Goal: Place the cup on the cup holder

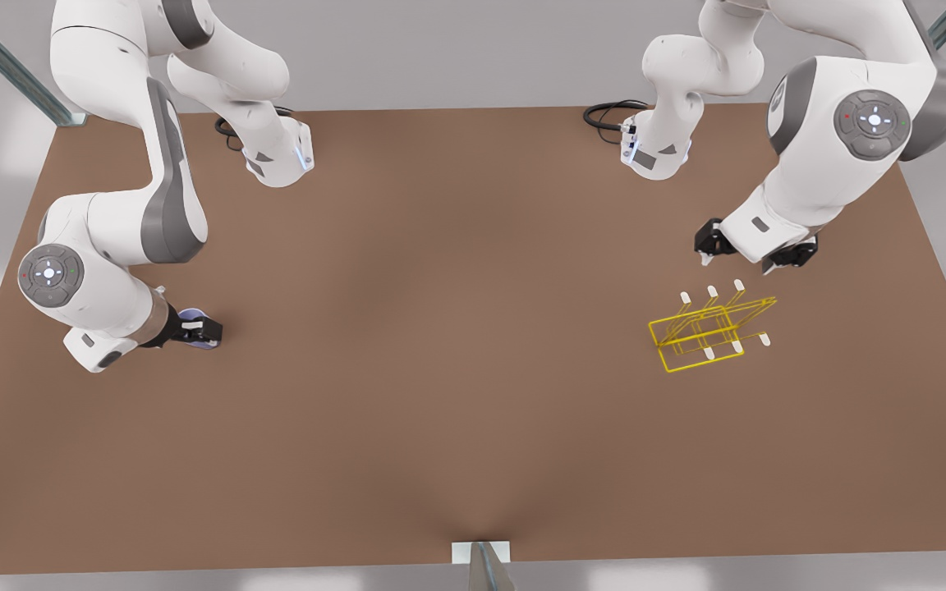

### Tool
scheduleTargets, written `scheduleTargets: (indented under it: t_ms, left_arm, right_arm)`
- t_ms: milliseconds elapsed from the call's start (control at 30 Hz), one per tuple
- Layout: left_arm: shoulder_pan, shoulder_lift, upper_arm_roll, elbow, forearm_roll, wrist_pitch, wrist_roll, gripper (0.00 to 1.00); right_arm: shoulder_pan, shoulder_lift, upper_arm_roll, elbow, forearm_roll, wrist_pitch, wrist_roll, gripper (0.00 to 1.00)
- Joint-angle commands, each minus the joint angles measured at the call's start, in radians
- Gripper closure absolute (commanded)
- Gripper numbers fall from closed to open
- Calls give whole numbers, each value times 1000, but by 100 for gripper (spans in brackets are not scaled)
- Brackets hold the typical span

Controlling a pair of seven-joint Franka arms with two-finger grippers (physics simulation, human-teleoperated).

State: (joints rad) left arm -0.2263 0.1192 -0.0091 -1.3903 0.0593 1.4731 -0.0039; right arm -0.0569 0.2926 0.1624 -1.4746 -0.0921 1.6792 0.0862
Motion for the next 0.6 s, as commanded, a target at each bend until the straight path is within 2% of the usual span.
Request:
scheduleTargets:
  t_ms: [0,233,333,400,467,567]
  left_arm:
    - [1,-1,0,0,1,19,1,0]
    - [2,0,1,-1,2,21,2,0]
    - [2,10,1,-1,2,21,2,0]
    - [2,13,1,-1,2,21,2,0]
    - [2,14,1,-1,2,23,2,0]
    - [2,17,1,-1,2,23,10,0]
  right_arm:
    - [-1,-1,0,2,2,2,13,0]
    - [-40,83,0,-10,6,-58,18,0]
    - [-133,71,6,-134,106,-75,10,0]
    - [-135,74,6,-144,91,-82,3,0]
    - [-146,80,6,-162,89,-53,-57,0]
    - [-156,-24,6,-375,91,166,-65,0]
